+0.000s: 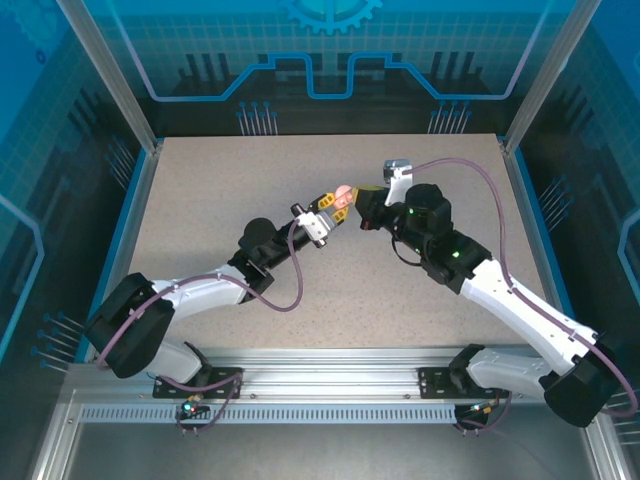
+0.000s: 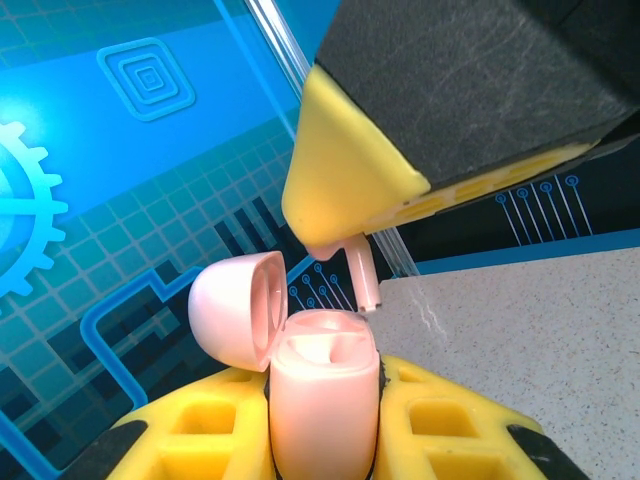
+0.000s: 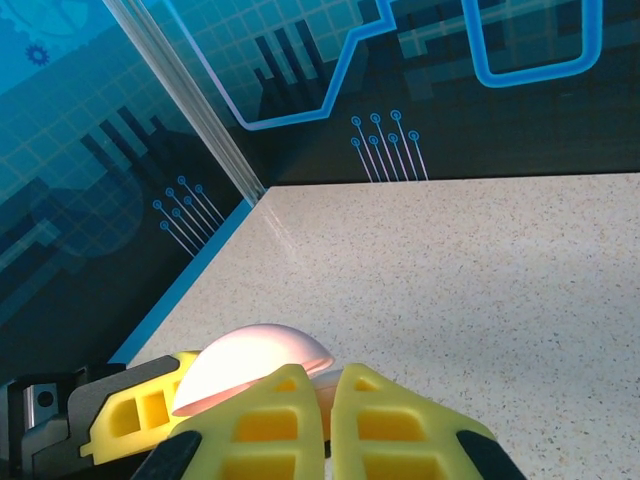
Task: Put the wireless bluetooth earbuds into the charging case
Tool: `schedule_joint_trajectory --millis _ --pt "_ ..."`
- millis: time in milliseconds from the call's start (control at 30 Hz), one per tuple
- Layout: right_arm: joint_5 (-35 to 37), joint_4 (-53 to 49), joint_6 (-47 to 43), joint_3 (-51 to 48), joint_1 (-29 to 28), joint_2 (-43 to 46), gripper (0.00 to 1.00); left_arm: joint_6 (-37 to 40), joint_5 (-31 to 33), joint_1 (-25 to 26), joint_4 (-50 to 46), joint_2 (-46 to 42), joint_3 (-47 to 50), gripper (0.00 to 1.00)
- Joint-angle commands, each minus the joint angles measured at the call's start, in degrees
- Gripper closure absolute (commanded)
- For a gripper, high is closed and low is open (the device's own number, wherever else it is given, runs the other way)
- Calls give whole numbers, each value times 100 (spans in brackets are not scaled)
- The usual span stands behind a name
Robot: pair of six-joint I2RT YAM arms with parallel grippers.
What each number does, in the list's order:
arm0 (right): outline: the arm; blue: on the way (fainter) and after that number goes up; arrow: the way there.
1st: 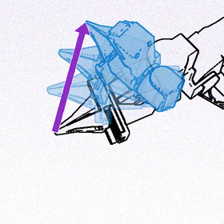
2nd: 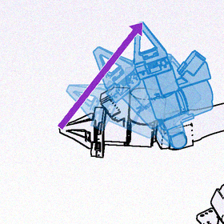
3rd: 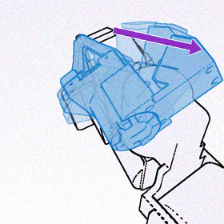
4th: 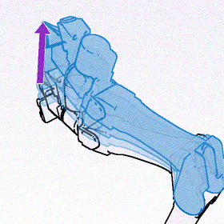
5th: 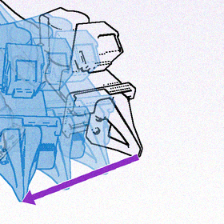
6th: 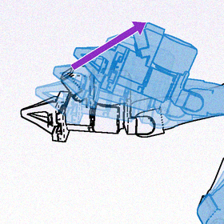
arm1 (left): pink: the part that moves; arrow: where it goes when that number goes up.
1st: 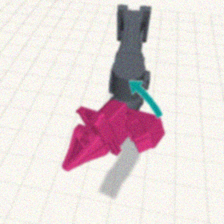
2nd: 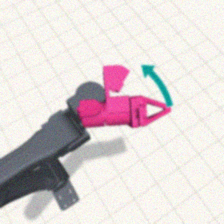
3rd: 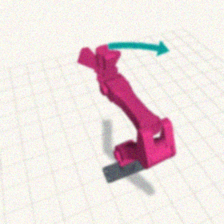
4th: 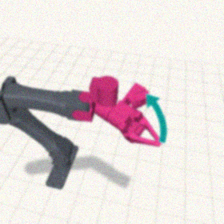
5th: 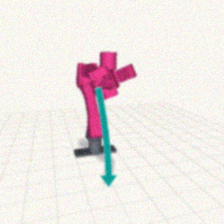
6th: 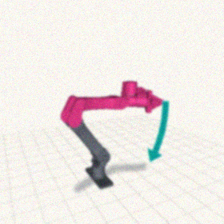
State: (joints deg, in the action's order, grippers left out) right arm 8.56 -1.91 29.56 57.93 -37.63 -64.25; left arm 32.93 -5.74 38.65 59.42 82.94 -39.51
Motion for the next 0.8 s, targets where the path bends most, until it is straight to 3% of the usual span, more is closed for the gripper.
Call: schedule_joint_trajectory --millis 0,767 --pt "59 194 44 59 -91 -56 94 -146 37 46 89 -41 -163 100" --pt "-73 200 101 1 -128 -176 96 -364 113 38 -15 -32 -231 100"
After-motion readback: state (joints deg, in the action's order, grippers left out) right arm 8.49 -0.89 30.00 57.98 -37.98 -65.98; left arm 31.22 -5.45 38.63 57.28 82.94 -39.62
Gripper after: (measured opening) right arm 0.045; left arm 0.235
